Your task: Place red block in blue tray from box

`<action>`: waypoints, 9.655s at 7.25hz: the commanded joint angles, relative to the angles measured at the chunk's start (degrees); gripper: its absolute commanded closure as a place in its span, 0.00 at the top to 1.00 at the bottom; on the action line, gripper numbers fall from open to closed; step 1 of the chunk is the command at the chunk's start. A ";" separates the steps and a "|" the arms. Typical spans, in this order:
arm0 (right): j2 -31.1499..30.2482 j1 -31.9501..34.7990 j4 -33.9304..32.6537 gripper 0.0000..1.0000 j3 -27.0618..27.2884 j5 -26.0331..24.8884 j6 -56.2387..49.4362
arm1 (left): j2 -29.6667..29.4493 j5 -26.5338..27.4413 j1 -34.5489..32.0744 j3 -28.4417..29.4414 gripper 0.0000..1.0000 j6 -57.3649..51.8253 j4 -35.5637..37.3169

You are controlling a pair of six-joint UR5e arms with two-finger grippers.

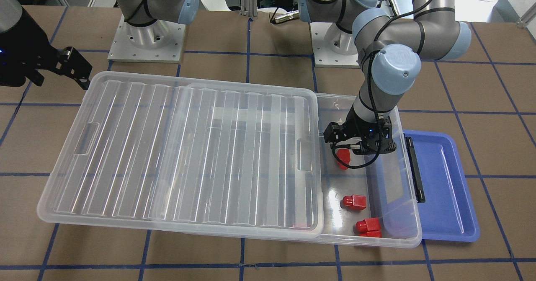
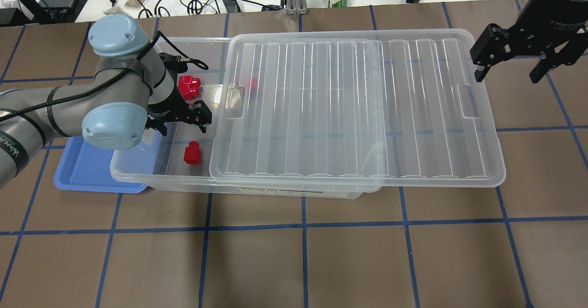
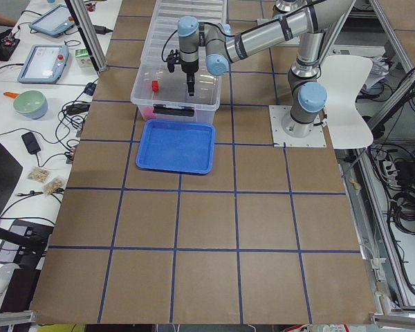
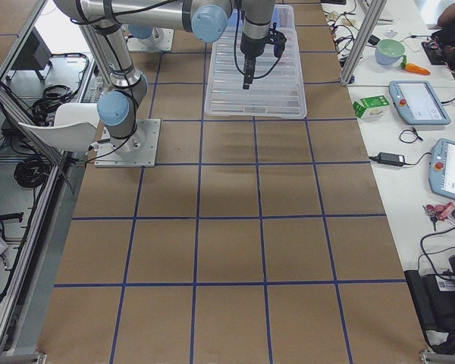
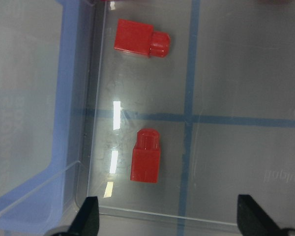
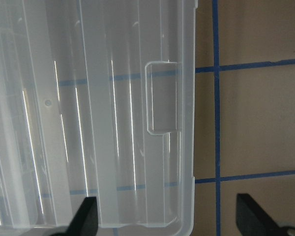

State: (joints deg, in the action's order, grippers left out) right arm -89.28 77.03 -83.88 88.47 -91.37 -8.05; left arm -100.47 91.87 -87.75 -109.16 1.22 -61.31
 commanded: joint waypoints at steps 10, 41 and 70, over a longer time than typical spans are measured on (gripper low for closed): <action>-0.46 -0.03 -0.76 1.00 1.27 -0.56 -0.65 | -4.38 -1.60 1.44 -1.40 1.00 0.18 0.22; 9.01 -9.09 -10.16 1.00 1.71 -0.82 -8.21 | -6.82 -1.78 26.05 12.58 0.00 -34.18 -7.20; 14.39 9.90 -14.30 1.00 3.11 1.81 5.50 | 13.63 -2.13 4.07 18.98 1.00 -3.33 -27.81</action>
State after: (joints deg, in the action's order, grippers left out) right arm -74.95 86.77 -98.17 91.58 -89.57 -2.58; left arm -86.48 89.98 -83.63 -90.44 -2.18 -88.99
